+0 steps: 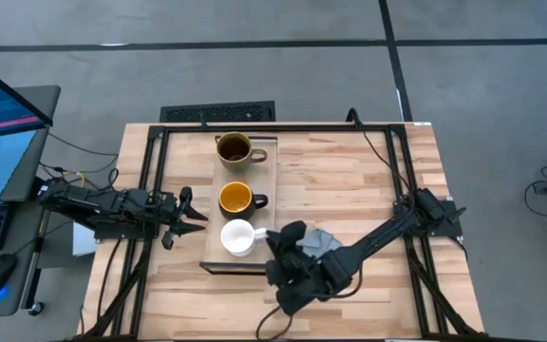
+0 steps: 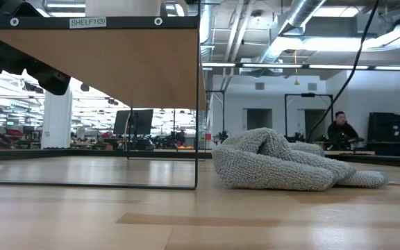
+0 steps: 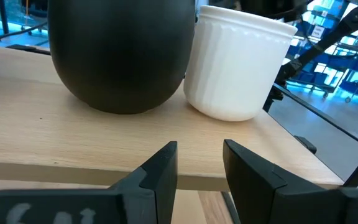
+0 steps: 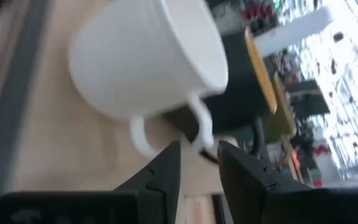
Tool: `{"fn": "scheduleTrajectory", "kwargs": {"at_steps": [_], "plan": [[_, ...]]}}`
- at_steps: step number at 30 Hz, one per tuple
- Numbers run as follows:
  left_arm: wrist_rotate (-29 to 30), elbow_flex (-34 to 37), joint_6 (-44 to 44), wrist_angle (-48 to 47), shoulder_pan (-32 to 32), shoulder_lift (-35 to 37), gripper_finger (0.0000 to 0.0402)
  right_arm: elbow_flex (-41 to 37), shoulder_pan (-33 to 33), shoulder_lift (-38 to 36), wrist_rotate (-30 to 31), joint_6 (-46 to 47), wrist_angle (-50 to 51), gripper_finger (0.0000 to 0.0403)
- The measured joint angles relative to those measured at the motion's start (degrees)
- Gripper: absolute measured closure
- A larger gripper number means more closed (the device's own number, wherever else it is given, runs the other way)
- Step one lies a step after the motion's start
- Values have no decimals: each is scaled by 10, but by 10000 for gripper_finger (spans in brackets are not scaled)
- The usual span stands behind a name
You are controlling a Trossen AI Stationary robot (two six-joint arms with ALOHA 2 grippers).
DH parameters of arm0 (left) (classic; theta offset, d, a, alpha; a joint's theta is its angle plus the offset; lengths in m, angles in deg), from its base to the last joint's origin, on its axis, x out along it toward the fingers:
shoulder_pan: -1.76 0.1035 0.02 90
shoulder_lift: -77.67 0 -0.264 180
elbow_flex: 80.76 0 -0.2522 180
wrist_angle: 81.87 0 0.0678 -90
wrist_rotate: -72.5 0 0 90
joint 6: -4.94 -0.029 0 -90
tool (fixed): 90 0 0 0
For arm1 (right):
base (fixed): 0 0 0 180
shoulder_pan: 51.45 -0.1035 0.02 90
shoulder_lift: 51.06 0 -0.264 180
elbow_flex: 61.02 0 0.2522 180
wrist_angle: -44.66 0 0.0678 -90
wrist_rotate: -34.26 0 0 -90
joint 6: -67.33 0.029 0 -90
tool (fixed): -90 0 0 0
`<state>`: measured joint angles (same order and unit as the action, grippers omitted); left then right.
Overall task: Stack small to large cups/mugs on shelf
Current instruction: Put the white mug on the shelf
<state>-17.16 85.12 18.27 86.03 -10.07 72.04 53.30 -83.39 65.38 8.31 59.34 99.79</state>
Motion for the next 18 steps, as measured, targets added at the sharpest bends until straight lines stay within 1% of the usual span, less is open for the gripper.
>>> {"fn": "scheduleTrajectory", "kwargs": {"at_steps": [5,14,18], "plan": [[0,0,0,0,0,0,282,0,14,0,-15,63,59,275],[0,0,0,0,0,0,282,0,43,0,-70,70,63,275],[0,0,-2,0,0,0,282,0,46,0,-74,71,62,275]]}}
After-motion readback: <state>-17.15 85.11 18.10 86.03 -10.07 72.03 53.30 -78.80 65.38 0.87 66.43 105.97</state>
